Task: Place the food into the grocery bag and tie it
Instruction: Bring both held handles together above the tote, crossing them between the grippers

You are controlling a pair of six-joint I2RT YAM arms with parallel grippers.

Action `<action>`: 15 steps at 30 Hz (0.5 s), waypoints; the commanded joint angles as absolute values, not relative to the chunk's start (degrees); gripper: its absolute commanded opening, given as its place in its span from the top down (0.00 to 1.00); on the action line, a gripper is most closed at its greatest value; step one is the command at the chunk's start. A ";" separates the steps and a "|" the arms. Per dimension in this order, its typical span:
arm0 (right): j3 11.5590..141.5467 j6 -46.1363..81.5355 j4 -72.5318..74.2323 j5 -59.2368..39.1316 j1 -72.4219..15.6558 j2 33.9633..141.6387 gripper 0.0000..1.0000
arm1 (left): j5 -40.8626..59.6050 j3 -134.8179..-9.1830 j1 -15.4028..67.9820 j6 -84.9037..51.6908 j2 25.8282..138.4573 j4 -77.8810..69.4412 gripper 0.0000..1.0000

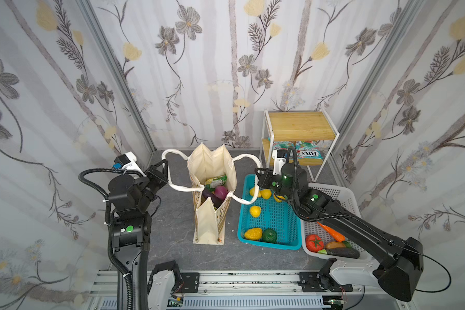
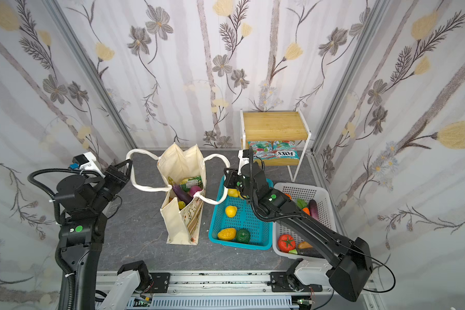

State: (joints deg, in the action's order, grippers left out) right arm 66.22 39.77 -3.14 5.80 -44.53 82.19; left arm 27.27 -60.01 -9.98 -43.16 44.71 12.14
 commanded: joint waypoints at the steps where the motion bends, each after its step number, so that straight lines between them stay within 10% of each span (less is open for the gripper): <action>1: 70.04 36.98 -5.31 3.74 -46.05 82.93 1.00 | 31.40 -61.57 -7.80 -45.78 46.24 9.58 1.00; 15: 94.56 30.56 -12.68 -0.58 -53.62 101.60 1.00 | 21.74 -72.71 17.95 -41.77 60.22 9.49 1.00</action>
